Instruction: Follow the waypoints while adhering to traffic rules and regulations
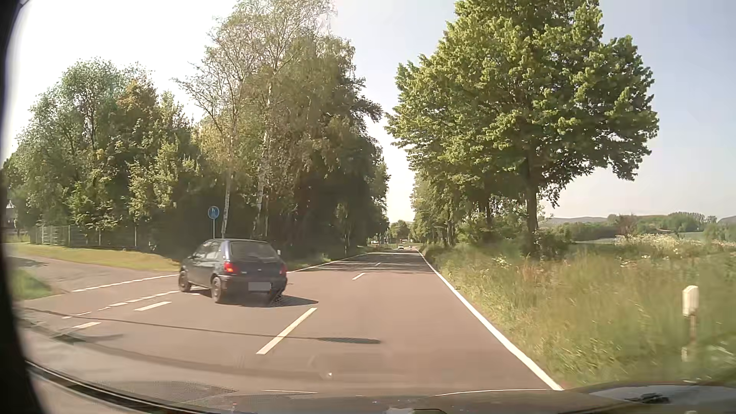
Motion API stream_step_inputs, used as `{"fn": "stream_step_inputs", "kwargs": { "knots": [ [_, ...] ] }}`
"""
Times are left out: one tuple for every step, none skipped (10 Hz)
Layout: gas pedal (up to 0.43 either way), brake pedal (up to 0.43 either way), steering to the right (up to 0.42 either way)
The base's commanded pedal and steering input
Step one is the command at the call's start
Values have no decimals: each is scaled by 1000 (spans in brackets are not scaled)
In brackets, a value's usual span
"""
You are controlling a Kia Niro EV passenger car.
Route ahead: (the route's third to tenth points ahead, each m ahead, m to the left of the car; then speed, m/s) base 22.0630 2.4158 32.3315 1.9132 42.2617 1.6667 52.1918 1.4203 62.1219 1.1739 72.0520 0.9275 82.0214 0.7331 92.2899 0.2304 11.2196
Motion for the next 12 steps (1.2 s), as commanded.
{"fn": "stream_step_inputs", "kwargs": {
  "knots": [
    [350, 0, 18],
    [350, 0, 15],
    [350, 0, 11],
    [350, 0, 10],
    [350, 0, 7],
    [350, 0, 4],
    [350, 0, 4],
    [350, 0, 4],
    [350, 0, 4],
    [339, 0, 4],
    [339, 0, 3],
    [339, 0, 2]
  ]
}}
